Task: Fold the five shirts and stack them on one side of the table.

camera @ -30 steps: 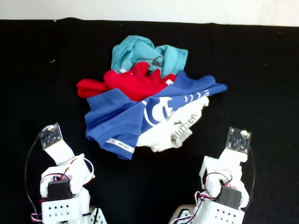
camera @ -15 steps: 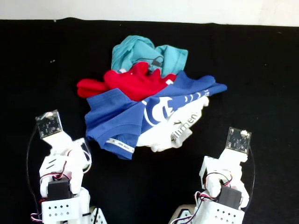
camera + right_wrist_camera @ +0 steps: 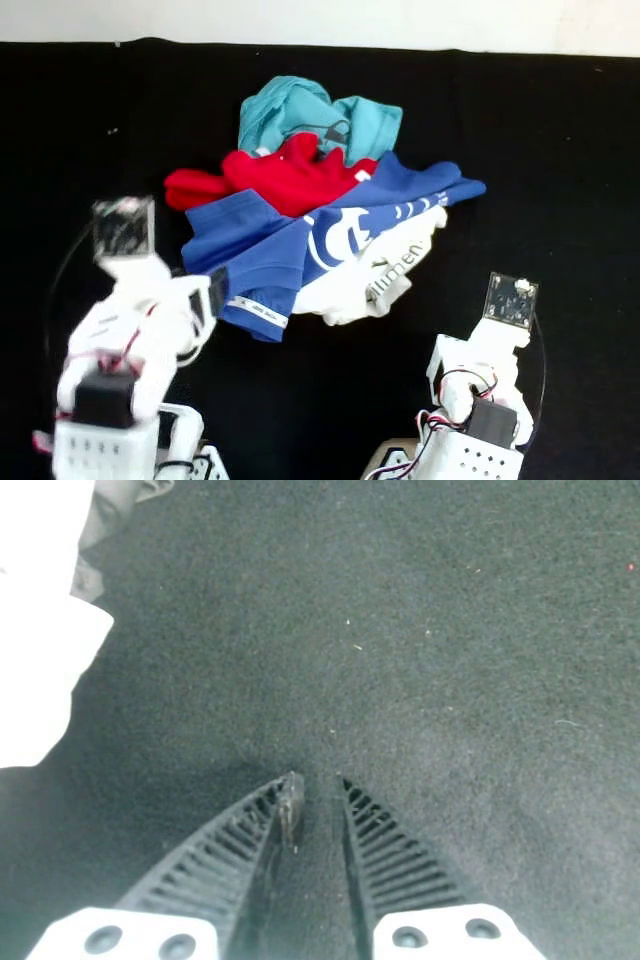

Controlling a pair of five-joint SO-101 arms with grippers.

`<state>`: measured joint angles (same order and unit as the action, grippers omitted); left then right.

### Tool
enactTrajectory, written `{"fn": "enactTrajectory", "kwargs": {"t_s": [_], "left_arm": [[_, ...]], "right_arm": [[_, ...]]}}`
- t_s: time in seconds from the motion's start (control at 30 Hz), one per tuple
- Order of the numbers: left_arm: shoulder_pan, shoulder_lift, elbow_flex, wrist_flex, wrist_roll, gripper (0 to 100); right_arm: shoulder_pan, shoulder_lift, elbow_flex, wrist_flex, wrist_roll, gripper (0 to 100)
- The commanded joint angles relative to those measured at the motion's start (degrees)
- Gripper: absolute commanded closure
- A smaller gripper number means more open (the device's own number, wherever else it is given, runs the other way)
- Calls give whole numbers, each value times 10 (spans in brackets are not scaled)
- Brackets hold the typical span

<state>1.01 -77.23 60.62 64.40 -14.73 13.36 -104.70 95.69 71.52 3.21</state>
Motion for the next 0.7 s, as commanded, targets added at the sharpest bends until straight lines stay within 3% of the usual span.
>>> {"fn": "enactTrajectory", "kwargs": {"t_s": [0.0, 0.17, 0.37, 0.5, 0.67], "left_arm": [[43, 215, -133, 16, -7, 783], [79, 447, -287, 35, -62, 780], [81, 661, -468, 34, -63, 755], [81, 776, -580, 35, 10, 679], [80, 901, -640, 35, 18, 671]], "right_arm": [[-2, -3, 76, -1, 1, 933], [-2, -3, 76, -1, 1, 933], [-2, -3, 76, -1, 1, 933], [-2, -3, 76, -1, 1, 933], [-2, -3, 76, -1, 1, 933]]}}
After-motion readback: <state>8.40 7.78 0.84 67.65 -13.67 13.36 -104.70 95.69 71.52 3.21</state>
